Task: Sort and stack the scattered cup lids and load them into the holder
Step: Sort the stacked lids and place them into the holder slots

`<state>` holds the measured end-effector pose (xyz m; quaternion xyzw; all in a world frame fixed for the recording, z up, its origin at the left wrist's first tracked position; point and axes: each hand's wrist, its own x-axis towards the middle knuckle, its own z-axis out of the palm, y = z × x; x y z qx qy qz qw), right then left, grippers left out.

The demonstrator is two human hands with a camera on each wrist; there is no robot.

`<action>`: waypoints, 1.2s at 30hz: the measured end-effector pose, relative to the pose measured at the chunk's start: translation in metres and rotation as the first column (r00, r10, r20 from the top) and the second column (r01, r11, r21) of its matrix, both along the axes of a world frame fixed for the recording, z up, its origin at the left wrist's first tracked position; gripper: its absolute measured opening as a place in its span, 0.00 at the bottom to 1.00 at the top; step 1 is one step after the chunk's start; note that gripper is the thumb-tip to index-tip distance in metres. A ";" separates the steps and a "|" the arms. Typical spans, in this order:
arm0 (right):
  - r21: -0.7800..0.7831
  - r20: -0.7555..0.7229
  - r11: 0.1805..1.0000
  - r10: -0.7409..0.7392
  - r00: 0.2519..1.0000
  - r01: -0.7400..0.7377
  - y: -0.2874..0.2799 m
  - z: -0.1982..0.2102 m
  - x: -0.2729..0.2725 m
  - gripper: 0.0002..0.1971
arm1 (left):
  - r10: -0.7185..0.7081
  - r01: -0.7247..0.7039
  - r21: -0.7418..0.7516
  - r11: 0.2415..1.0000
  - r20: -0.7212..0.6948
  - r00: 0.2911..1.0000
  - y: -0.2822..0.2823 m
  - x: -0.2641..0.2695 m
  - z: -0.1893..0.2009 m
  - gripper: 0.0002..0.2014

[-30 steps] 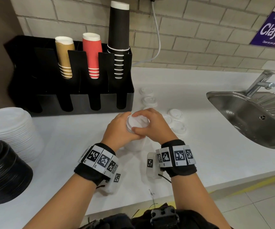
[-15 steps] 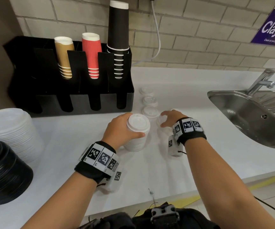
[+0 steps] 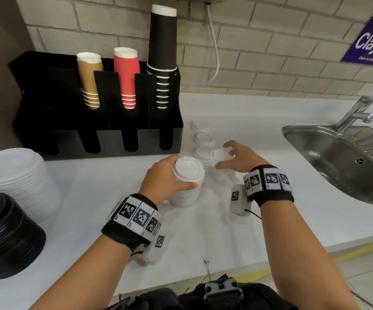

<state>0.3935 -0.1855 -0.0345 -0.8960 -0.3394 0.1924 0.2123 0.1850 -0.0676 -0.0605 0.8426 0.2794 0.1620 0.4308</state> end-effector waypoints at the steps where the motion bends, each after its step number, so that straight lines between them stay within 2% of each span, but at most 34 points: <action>1: 0.119 -0.083 0.993 0.026 0.996 -0.016 -0.003 0.005 -0.009 0.34 | 0.002 -0.002 -0.004 1.000 0.000 1.000 0.000 0.000 0.000 0.35; 3: 0.281 -0.160 0.957 0.125 0.979 -0.077 -0.004 0.011 -0.031 0.28 | 0.004 -0.004 -0.013 1.000 0.000 1.000 0.000 0.000 -0.001 0.36; 6: 0.340 -0.099 0.916 0.260 0.961 -0.213 0.001 0.013 -0.058 0.26 | 0.002 -0.002 -0.021 1.000 -0.010 1.000 0.000 0.000 -0.001 0.40; 11: 0.244 0.037 0.912 0.329 0.944 -0.328 0.010 0.014 -0.073 0.30 | 0.010 -0.011 -0.065 0.998 -0.003 1.000 0.000 0.000 -0.002 0.54; 24: 0.108 0.064 0.917 0.379 0.923 -0.384 0.018 0.021 -0.074 0.31 | 0.017 -0.017 -0.049 0.999 -0.005 1.000 -0.001 0.002 -0.003 0.55; 28: 0.108 0.066 0.912 0.391 0.918 -0.396 0.020 0.022 -0.075 0.30 | 0.019 -0.020 -0.049 0.999 -0.022 1.000 -0.002 0.001 -0.002 0.53; 32: 0.144 0.014 0.917 0.373 0.928 -0.371 0.022 0.016 -0.077 0.27 | 0.007 -0.006 -0.037 0.999 0.005 1.000 -0.002 0.001 -0.002 0.40; 36: 0.190 -0.066 0.897 0.417 0.907 -0.399 0.020 0.012 -0.065 0.20 | -0.002 0.003 -0.039 0.999 0.018 1.000 -0.001 0.000 0.002 0.35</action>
